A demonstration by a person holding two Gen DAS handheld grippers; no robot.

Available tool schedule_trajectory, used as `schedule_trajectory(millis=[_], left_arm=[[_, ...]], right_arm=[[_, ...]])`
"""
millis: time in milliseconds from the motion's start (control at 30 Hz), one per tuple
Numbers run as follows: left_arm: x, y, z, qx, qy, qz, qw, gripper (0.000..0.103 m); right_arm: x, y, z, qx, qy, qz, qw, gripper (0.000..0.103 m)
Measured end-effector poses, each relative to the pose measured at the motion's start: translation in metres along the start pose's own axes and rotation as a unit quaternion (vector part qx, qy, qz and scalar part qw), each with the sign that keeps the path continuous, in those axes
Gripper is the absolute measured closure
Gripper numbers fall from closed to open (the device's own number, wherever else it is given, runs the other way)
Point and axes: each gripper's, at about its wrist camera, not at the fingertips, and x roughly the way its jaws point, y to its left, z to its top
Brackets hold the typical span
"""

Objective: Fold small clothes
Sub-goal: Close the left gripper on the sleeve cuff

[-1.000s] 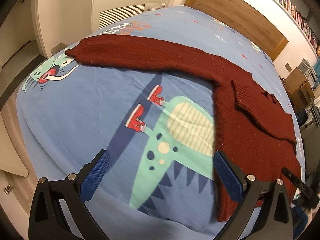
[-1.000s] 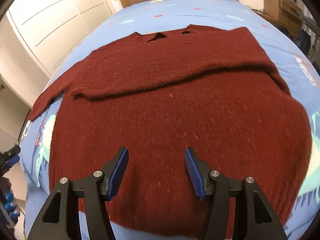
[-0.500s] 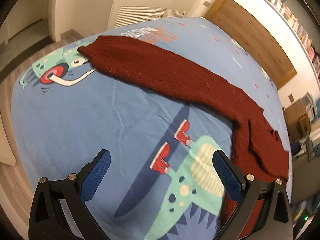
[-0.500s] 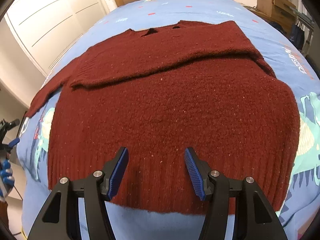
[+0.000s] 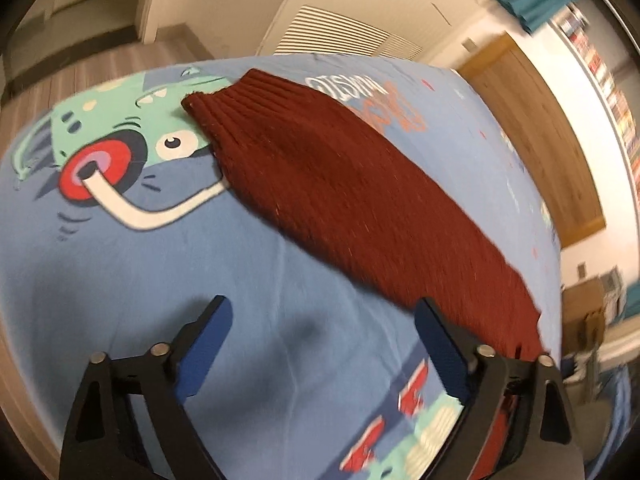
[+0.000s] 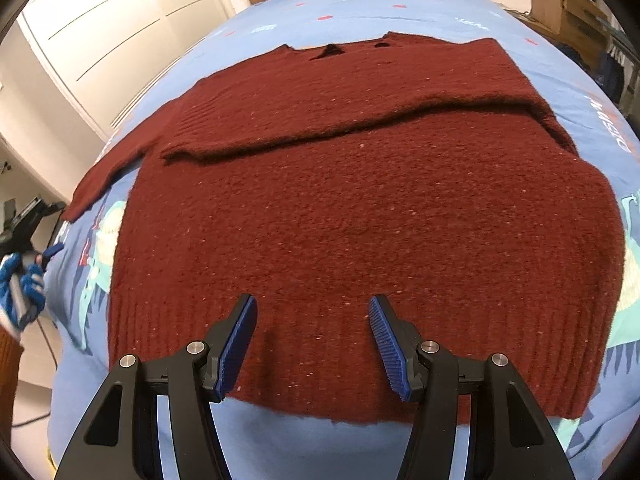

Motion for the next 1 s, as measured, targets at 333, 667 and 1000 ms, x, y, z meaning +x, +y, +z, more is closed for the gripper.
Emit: schedule_trajectory(millis=[333, 667, 1000], left_arm=[[0.009, 0.049, 0.028, -0.117, -0.023, -0.096, 0.9882, 0.035], [0.017, 0.078, 0.053, -0.189, -0.051, -0.171, 0.9656, 0.049], [0.028, 0.083, 0.075, -0.227, -0.043, -0.185, 0.9553, 0.077]], right_arm=[[0.0, 0.003, 0.005, -0.001, 0.001, 0.01, 1.0, 0.043], [0.005, 0.006, 0.005, -0.004, 0.007, 0.01, 1.0, 0.043], [0.005, 0.012, 0.008, -0.018, 0.006, 0.012, 1.0, 0.043]])
